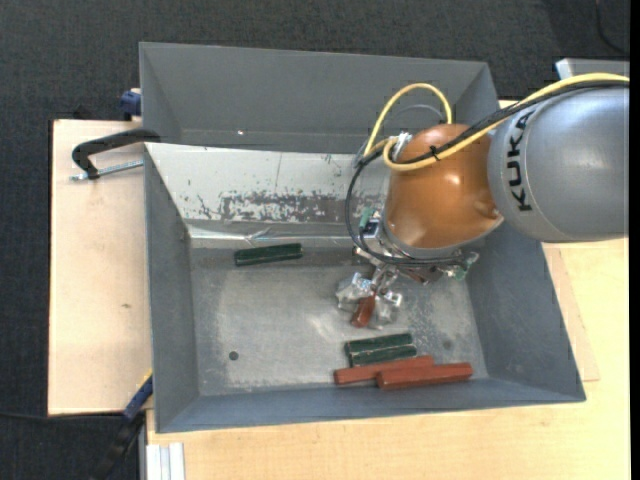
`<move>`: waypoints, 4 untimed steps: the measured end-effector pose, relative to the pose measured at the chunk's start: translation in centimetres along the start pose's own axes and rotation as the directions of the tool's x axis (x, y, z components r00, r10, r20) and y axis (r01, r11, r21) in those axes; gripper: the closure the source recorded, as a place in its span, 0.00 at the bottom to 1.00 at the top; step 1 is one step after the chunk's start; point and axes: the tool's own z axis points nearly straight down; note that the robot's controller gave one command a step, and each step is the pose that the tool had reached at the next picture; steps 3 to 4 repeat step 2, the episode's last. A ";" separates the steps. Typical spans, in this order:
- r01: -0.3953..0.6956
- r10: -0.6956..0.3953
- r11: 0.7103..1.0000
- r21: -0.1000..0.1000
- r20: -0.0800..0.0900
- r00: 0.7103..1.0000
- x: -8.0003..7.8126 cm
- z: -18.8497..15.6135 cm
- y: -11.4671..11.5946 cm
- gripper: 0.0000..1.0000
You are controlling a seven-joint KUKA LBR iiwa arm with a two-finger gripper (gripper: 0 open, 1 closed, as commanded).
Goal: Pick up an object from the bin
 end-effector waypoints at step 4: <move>0.009 -0.009 1.000 0.003 0.002 1.000 1.1 -15.1 -1.2 1.00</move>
Offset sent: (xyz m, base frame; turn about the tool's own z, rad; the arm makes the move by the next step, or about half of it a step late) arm 0.0000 0.0000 0.0000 0.0000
